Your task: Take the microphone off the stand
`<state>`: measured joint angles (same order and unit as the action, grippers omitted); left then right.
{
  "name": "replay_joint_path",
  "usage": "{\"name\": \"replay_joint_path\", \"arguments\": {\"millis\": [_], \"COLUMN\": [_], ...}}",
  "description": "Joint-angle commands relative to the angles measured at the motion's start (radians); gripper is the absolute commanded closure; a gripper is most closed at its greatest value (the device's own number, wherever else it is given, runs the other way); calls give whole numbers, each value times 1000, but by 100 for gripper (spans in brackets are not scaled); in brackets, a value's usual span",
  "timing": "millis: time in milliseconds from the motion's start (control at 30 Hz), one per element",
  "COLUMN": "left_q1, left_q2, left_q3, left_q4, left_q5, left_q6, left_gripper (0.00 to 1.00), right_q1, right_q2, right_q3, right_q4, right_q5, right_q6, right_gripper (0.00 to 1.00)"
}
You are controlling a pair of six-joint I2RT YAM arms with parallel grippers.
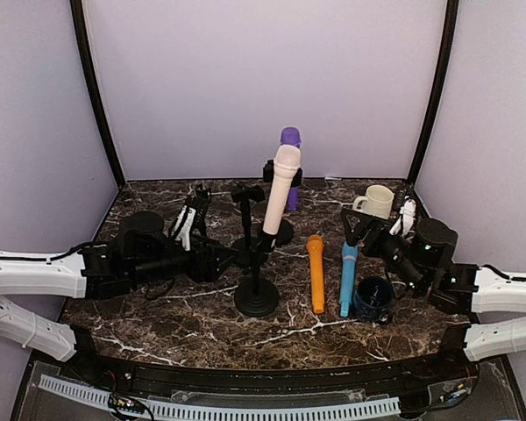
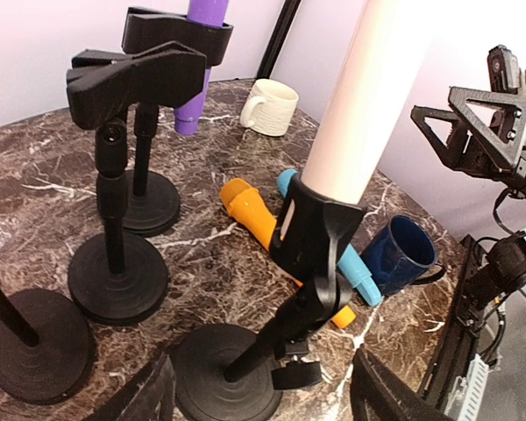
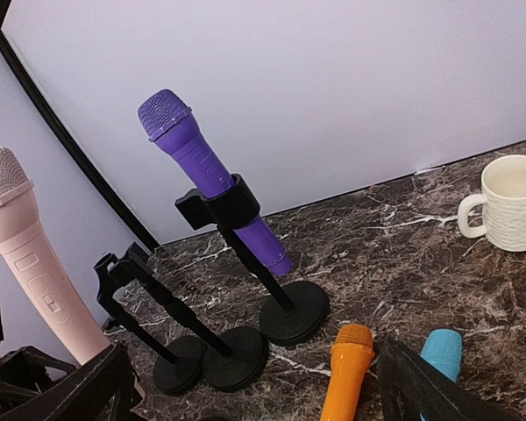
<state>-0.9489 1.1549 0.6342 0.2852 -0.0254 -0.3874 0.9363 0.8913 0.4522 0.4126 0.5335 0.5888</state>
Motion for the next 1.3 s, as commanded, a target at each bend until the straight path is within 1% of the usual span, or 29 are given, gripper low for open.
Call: {"name": "replay_joint_path", "arguments": {"millis": [0, 67, 133, 233, 300, 400, 500, 733, 867, 967, 1033, 1067, 1100, 1200, 1267], "left_q1": [-45, -73, -99, -126, -134, -137, -137, -137, -136, -136, -136, -136, -136, -136, -136], "left_q2": [0, 30, 78, 167, 206, 232, 245, 256, 264, 270, 277, 279, 282, 285, 288], "left_q3": [50, 81, 123, 197, 224, 239, 242, 237, 243, 243, 244, 245, 245, 246, 245], "left_q4": [-86, -87, -102, -126, -127, -120, -118, -92, -81, -76, -73, -72, -72, -64, -59], "left_q5": [-98, -126, -158, -208, -223, -247, -272, -270, -275, -272, -263, -258, -259, -258, -257], "left_q6": [182, 202, 218, 243, 245, 241, 235, 240, 253, 254, 258, 263, 264, 274, 283], "left_gripper": [28, 27, 26, 25, 24, 23, 22, 25, 30, 37, 42, 47, 49, 62, 66], "right_q1": [-6, -6, -7, -7, -7, -7, -8, -7, -9, -10, -10, -11, -11, -11, -11], "right_q2": [22, 42, 75, 135, 177, 222, 274, 392, 443, 481, 496, 505, 511, 526, 533], "right_q3": [30, 52, 98, 168, 204, 251, 296, 404, 473, 505, 514, 520, 529, 546, 551], "right_q4": [76, 101, 91, 95, 110, 130, 151, 160, 110, 99, 102, 96, 93, 96, 107], "right_q5": [-74, -144, -229, -363, -412, -465, -486, -521, -481, -473, -457, -445, -443, -460, -480], "right_q6": [-33, -73, -106, -126, -124, -129, -132, -125, -105, -101, -98, -95, -96, -98, -108], "right_gripper": [1, 2, 1, 1, 1, 2, 1, 1, 2, 1, 2, 2, 4, 14, 21]}}
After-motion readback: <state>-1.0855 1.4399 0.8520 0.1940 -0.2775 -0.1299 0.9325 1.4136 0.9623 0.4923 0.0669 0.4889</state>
